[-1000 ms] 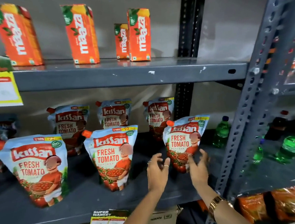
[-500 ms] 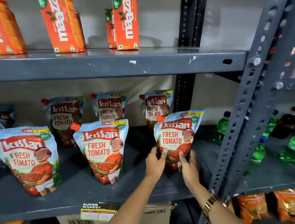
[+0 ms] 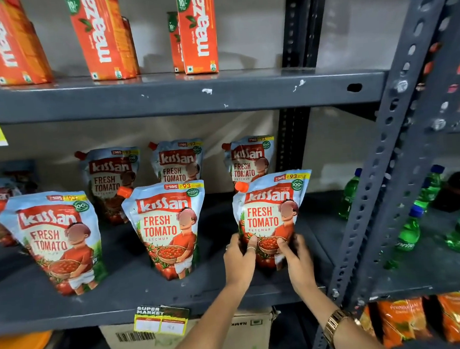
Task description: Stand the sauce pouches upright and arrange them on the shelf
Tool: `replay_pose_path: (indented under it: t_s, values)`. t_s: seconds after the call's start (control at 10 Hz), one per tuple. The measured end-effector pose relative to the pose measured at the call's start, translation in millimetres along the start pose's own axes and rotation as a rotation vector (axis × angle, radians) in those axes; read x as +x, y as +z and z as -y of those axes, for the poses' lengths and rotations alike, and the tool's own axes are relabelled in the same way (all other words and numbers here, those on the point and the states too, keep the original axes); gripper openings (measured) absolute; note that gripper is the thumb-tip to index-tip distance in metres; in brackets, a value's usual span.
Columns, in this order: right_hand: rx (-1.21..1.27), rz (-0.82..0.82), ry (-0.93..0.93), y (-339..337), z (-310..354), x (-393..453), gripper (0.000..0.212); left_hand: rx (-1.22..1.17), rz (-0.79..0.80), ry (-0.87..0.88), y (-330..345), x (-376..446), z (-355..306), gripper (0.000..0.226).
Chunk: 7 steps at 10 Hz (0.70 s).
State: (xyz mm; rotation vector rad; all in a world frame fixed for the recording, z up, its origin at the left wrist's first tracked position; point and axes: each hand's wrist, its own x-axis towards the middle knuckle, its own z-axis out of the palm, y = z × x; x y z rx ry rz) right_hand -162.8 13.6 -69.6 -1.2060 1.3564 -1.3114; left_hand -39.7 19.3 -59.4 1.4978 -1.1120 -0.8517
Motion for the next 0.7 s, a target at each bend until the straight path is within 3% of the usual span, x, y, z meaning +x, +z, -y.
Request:
replay_pose_path:
  t_s: [0.1,0.3,0.4,0.5,0.6,0.7]
  values:
    - [0.007,-0.017,0.017,1,0,0,0.047,0.007,0.0,-0.009,-1,1,-2,0.031]
    - [-0.017,-0.014,-0.021,2,1,-1,0.034,0.023,0.009,-0.028,-4,0,-3,0.038]
    - [-0.066,-0.063,-0.058,7,-1,-5,0.048,0.017,0.025,-0.055,-6,-3,-6,0.044]
    - [-0.141,-0.218,-0.192,12,4,-14,0.072,-0.017,-0.041,-0.051,-10,-8,-8,0.05]
    - [-0.247,-0.308,-0.349,16,13,-19,0.074,-0.041,-0.162,-0.006,-20,-14,-12,0.042]
    - [-0.312,-0.379,-0.461,23,19,-20,0.055,-0.014,-0.229,0.068,-37,-18,-19,0.03]
